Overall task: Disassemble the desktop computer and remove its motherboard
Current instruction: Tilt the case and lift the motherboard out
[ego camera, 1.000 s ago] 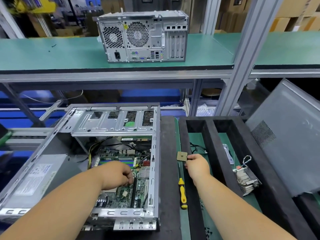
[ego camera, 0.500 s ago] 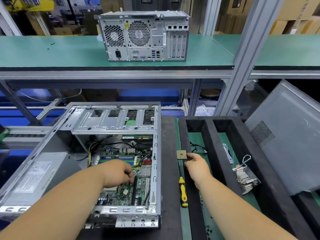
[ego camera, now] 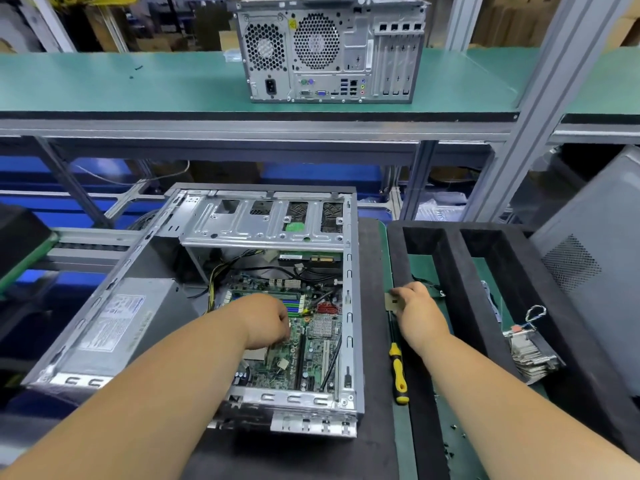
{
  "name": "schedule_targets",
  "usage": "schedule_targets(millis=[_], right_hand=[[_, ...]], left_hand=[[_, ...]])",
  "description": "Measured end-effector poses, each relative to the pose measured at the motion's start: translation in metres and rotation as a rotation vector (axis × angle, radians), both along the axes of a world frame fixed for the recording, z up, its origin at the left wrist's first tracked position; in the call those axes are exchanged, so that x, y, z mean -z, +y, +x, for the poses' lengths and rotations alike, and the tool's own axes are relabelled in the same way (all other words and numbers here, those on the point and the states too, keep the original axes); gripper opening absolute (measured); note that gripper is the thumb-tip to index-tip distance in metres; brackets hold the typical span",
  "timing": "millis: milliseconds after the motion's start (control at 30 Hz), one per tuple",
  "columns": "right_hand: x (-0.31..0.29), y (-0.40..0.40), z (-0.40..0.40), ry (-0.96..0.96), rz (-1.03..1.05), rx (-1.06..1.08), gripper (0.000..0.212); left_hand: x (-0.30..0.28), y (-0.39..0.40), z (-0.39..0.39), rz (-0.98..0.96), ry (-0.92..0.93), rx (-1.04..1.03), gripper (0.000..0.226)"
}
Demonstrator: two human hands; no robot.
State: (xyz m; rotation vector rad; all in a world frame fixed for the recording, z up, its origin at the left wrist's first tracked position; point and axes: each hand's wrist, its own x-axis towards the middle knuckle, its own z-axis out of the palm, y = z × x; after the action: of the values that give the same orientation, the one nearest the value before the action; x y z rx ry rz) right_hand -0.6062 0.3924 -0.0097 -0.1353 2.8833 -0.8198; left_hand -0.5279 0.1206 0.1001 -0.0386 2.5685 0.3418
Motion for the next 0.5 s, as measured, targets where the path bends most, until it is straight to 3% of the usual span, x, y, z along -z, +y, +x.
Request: schedule_targets(millis=[167,267,367,500], right_hand=[[-0.025,-0.002,0.003,0.044,-0.076,0.08,0.057],[-0.064,-0.015,0.007,0.186,-0.14,0.101,0.041],[-0.11,-0.039,0.014,0.339,-0.208,0.023,0.021],[-0.162,-0.082,0.035,0.4,-0.265,-0.194,0.016]], left_hand=[[-0.015,-0.016,0.003,0.018,0.161,-0.073,0.017],[-0.028,-0.032,0.004,-0.023,0.209,-0.057,0.019],[-0.039,-0.048,0.0,-0.121,0.227,0.009,0.02],[-0.042,-0.064,-0.014,-0.221,0.167,0.143,0.019]])
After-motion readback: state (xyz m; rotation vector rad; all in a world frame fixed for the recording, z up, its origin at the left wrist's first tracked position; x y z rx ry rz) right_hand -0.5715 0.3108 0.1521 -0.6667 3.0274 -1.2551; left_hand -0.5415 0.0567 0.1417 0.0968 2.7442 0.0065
